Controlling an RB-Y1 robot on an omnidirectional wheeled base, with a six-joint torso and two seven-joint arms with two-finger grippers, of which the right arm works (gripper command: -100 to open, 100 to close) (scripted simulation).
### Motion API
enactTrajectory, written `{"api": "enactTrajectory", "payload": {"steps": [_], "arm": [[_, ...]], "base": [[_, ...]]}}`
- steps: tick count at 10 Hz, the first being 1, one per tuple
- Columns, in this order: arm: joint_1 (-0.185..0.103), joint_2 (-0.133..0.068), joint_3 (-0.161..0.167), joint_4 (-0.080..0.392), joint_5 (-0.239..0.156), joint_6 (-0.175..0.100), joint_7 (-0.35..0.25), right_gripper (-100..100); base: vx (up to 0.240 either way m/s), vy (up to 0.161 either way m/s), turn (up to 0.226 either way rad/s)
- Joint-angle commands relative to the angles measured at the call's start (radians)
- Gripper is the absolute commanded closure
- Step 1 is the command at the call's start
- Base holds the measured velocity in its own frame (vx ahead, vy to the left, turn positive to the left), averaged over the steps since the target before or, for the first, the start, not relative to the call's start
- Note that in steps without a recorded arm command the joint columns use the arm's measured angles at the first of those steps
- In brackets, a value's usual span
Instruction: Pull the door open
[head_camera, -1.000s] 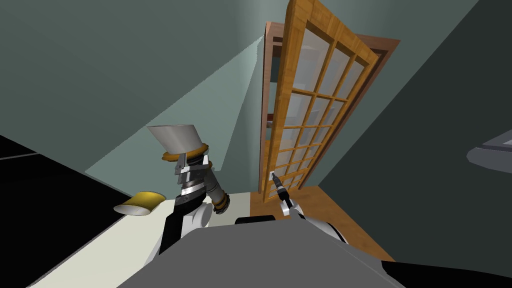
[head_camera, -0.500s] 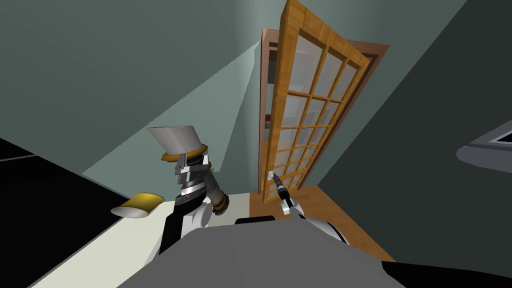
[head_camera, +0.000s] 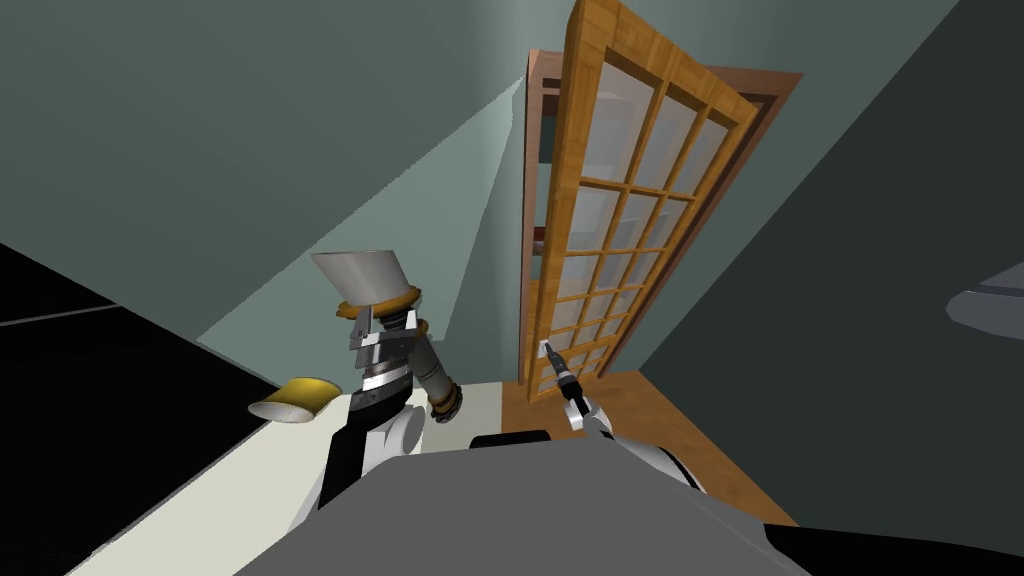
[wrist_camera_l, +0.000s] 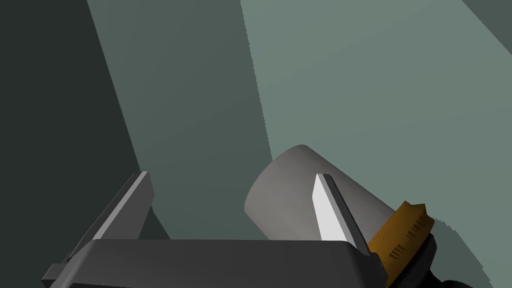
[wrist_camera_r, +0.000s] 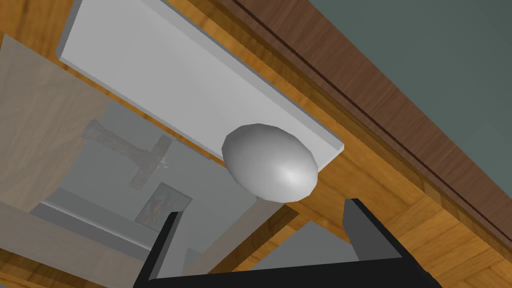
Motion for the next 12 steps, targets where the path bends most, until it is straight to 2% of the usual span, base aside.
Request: {"api": "enactTrajectory", "payload": {"steps": [1, 6, 7, 11, 12], "arm": [[0.009, -0.004, 0.006, -0.013, 0.004, 0.005, 0.038, -100], [0.041, -0.029, 0.018, -0.047, 0.014, 0.013, 0.181, -100], [0.041, -0.029, 0.018, -0.047, 0.014, 0.013, 0.193, -100], [0.065, -0.043, 0.025, -0.072, 0.021, 0.016, 0.306, -100], [0.065, -0.043, 0.025, -0.072, 0.021, 0.016, 0.312, -100]], "base": [[-0.056, 0.022, 0.059], [-0.054, 0.016, 0.05], [-0.036, 0.004, 0.017], [-0.036, -0.001, 0.031], [-0.024, -0.001, 0.016]]}}
